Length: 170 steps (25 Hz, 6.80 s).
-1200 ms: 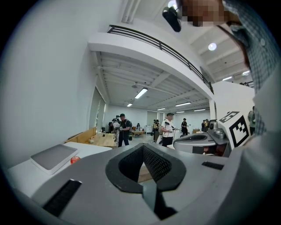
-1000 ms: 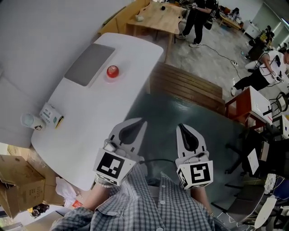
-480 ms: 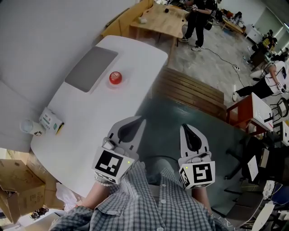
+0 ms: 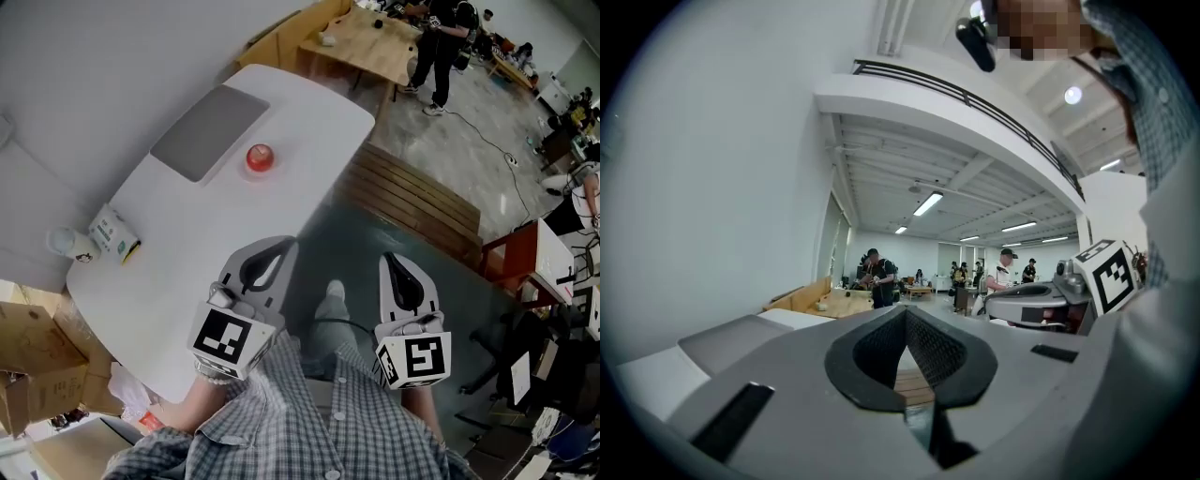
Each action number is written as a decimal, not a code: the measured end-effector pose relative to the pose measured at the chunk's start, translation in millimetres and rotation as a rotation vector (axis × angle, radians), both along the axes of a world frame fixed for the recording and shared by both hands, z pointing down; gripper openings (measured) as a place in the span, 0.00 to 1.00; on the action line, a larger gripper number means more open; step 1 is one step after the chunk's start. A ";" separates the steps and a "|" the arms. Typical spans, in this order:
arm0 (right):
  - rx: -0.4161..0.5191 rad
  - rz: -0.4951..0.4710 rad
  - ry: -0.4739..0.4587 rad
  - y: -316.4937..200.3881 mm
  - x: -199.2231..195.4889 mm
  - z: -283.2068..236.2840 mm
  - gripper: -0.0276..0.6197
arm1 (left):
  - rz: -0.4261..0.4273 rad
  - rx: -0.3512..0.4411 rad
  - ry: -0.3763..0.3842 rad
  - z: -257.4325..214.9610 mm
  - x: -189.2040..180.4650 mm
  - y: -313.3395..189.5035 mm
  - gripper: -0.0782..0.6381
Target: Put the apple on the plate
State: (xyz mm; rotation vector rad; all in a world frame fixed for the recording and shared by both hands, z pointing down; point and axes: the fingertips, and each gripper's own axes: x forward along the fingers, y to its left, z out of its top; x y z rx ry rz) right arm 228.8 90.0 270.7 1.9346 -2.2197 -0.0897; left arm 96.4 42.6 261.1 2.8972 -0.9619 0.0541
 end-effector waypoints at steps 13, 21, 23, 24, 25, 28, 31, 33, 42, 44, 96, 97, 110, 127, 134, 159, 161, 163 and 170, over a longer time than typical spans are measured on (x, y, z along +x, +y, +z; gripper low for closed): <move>-0.011 -0.194 -0.039 -101.9 27.3 5.5 0.07 | -0.217 -0.062 -0.015 9.9 14.8 -72.4 0.12; -0.029 -0.335 -0.012 -161.9 56.2 -1.1 0.07 | -0.355 -0.087 -0.011 1.3 42.0 -115.0 0.12; -0.033 -0.366 -0.002 -175.9 63.3 -2.0 0.07 | -0.380 -0.090 -0.010 0.0 50.6 -124.4 0.12; -0.036 -0.379 -0.001 -182.8 66.9 -2.2 0.07 | -0.392 -0.092 -0.010 -0.2 54.6 -128.9 0.12; -0.038 -0.391 -0.001 -189.5 70.5 -2.2 0.07 | -0.405 -0.093 -0.011 -0.1 58.3 -133.3 0.12; -0.045 -0.431 -0.001 -207.8 79.5 0.2 0.08 | -0.455 -0.098 -0.009 1.7 66.0 -144.1 0.12; -0.063 -0.480 0.001 -225.0 83.5 3.7 0.07 | -0.518 -0.112 -0.004 3.7 67.3 -150.9 0.12; -0.071 -0.520 0.001 -232.8 81.3 3.0 0.07 | -0.563 -0.128 0.006 5.1 63.7 -152.4 0.12; -0.082 -0.664 0.010 -260.1 42.1 10.1 0.07 | -0.749 -0.193 0.025 20.5 20.2 -155.3 0.12; -0.090 -0.672 0.017 -264.3 35.8 14.1 0.08 | -0.771 -0.205 0.031 24.1 13.4 -157.1 0.12; -0.747 -0.856 0.290 -418.2 -93.7 225.0 0.08 | -0.878 -0.894 0.175 236.4 -84.2 -249.5 0.12; -0.760 -0.863 0.296 -419.5 -93.6 228.9 0.08 | -0.882 -0.908 0.170 240.4 -82.8 -249.3 0.12; -0.947 -0.924 0.221 -426.8 -98.7 267.5 0.19 | -0.919 -1.038 0.197 277.2 -72.1 -254.0 0.22; -1.044 -0.968 0.212 -416.0 -105.0 282.5 0.19 | -0.995 -1.123 0.339 294.1 -67.9 -258.8 0.26; -1.054 -0.957 0.208 -416.0 -105.7 284.4 0.19 | -0.980 -1.140 0.416 296.5 -58.6 -271.4 0.26; -1.246 -0.740 -0.061 -429.1 -107.0 276.4 0.13 | -1.026 -1.258 0.554 297.5 -66.2 -271.3 0.17; -1.245 -0.739 -0.068 -429.6 -109.5 273.6 0.13 | -1.029 -1.263 0.561 295.9 -68.3 -270.5 0.17; -1.251 -0.738 -0.079 -429.3 -111.6 271.5 0.13 | -1.032 -1.264 0.571 293.8 -70.9 -270.1 0.17; -1.261 -0.730 -0.116 -434.7 -120.5 260.0 0.12 | -1.041 -1.263 0.593 280.9 -80.0 -274.5 0.17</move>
